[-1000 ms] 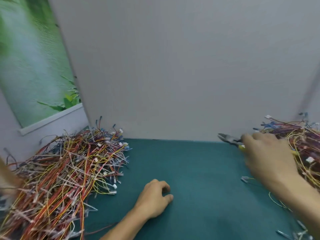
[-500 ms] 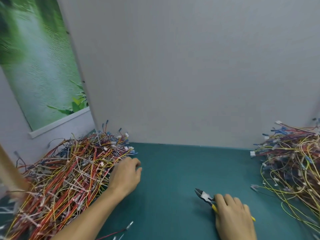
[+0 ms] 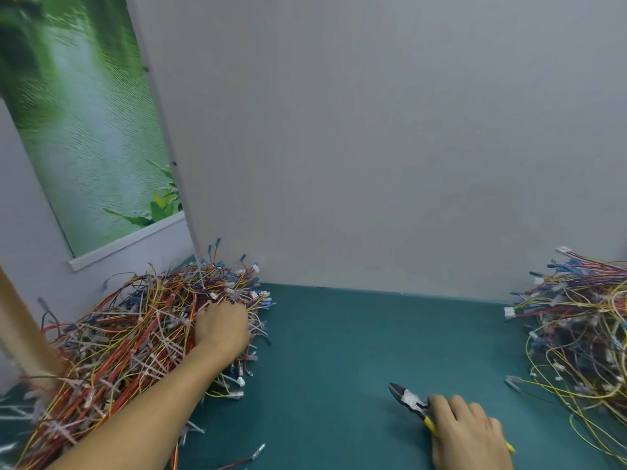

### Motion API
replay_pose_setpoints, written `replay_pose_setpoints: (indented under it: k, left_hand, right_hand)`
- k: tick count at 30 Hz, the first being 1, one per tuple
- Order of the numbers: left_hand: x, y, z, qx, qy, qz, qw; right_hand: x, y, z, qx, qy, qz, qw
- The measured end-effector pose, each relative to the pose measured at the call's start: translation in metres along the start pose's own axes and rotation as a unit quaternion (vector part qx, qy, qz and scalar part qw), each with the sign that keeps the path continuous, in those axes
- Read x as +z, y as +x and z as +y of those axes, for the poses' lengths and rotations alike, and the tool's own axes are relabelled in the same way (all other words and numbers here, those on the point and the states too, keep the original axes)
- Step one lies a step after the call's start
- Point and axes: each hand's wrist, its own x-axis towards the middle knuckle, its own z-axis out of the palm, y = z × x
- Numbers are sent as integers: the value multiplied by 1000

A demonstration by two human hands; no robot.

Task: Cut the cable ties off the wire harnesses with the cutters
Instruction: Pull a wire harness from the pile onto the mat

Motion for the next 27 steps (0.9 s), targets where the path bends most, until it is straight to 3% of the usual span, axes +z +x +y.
replay_pose_setpoints:
  k: [6,11,15,20,22,25,27]
  left_hand:
    - [8,1,4,-46,27,-21,998]
    - [0,7,2,-93,-152,-18,984]
    - [-34,-9,19,-48,-223,56,972]
    - [-63,-42,48,63,-266,259,926]
    - [-67,-46,55,82,-245,258,931]
    - [-70,-44,69,101,-203,151,962]
    - [-73,-46,81,128,-246,193,941]
  right_hand:
    - [-2,1,1,-5,-2,-17,1000]
    - [-5,1,0,-11,-13,-33,999]
    - [-6,1,0,-6,-14,-54,998]
    - [-3,1,1,5,-3,-74,997]
    - [-6,2,0,7,5,-101,995]
    - [-10,1,0,-1,-9,-130,991]
    - [-17,2,-1,22,-19,-147,989]
